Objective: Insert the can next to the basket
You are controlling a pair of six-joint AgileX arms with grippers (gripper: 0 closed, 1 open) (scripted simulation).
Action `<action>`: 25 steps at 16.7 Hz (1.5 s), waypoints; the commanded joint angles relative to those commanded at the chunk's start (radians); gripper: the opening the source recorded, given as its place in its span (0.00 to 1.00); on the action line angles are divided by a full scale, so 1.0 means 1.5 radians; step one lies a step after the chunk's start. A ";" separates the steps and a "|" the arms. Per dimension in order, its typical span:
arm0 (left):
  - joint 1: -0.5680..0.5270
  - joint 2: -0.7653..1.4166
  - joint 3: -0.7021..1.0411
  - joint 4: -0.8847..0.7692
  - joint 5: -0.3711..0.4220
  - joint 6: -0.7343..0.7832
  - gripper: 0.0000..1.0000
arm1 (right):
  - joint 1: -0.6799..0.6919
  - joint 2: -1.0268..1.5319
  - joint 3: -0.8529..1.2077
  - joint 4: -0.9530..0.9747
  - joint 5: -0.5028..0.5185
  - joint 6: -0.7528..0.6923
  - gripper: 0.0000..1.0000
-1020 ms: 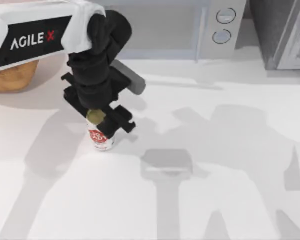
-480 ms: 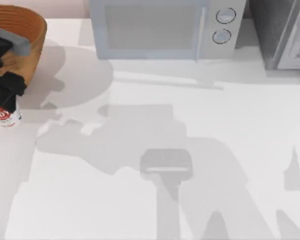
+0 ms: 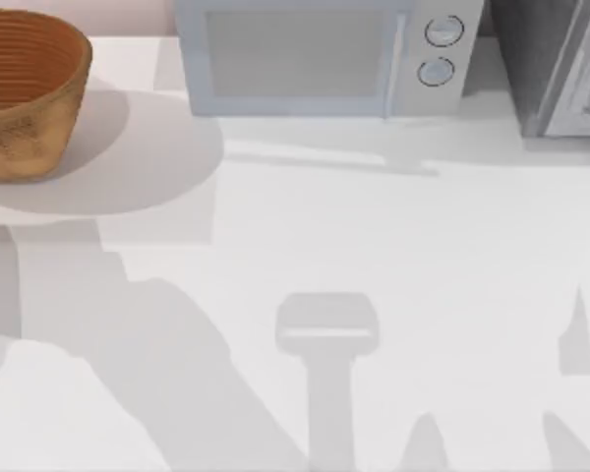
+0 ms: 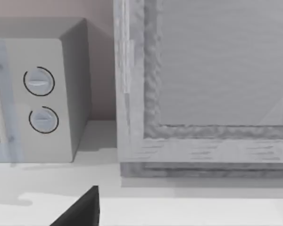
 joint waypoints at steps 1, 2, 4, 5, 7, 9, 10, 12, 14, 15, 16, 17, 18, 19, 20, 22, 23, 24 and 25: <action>0.001 0.002 -0.001 0.002 -0.001 -0.002 0.00 | 0.000 0.000 0.000 0.000 0.000 0.000 1.00; 0.001 0.002 -0.001 0.002 -0.001 -0.002 0.00 | 0.000 0.000 0.000 0.000 0.000 0.000 1.00; -0.001 0.001 0.000 0.001 -0.001 0.000 0.00 | 0.000 0.000 0.000 0.000 0.000 0.000 1.00; -0.001 0.002 -0.002 0.003 -0.001 0.000 0.00 | 0.000 0.000 0.000 0.000 0.000 0.000 1.00; 0.000 0.004 -0.007 0.011 -0.001 -0.001 0.00 | 0.000 0.000 0.000 0.000 0.000 0.000 1.00; 0.001 0.007 -0.013 0.019 -0.001 -0.002 0.00 | 0.000 0.000 0.000 0.000 0.000 0.000 1.00; 0.001 0.008 -0.015 0.021 -0.001 -0.002 0.00 | 0.000 0.000 0.000 0.000 0.000 0.000 1.00; 0.001 0.008 -0.015 0.021 -0.001 -0.002 0.00 | 0.000 0.000 0.000 0.000 0.000 0.000 1.00; 0.001 0.008 -0.015 0.021 -0.001 -0.002 0.08 | 0.000 0.000 0.000 0.000 0.000 0.000 1.00; 0.001 0.008 -0.015 0.021 -0.001 -0.002 0.15 | 0.000 0.000 0.000 0.000 0.000 0.000 1.00; 0.001 0.008 -0.015 0.021 -0.001 -0.002 0.23 | 0.000 0.000 0.000 0.000 0.000 0.000 1.00; 0.001 0.008 -0.015 0.021 -0.001 -0.002 0.30 | 0.000 0.000 0.000 0.000 0.000 0.000 1.00; 0.001 0.008 -0.015 0.021 -0.001 -0.002 0.38 | 0.000 0.000 0.000 0.000 0.000 0.000 1.00; 0.001 0.008 -0.015 0.021 -0.001 -0.002 0.45 | 0.000 0.000 0.000 0.000 0.000 0.000 1.00; 0.001 0.008 -0.015 0.021 -0.001 -0.002 0.53 | 0.000 0.000 0.000 0.000 0.000 0.000 1.00; 0.001 0.008 -0.015 0.021 -0.001 -0.002 0.68 | 0.000 0.000 0.000 0.000 0.000 0.000 1.00; 0.001 0.008 -0.015 0.021 -0.001 -0.002 0.75 | 0.000 0.000 0.000 0.000 0.000 0.000 1.00; 0.001 0.008 -0.015 0.021 -0.001 -0.002 0.83 | 0.000 0.000 0.000 0.000 0.000 0.000 1.00; 0.001 0.008 -0.015 0.021 -0.001 -0.002 0.90 | 0.000 0.000 0.000 0.000 0.000 0.000 1.00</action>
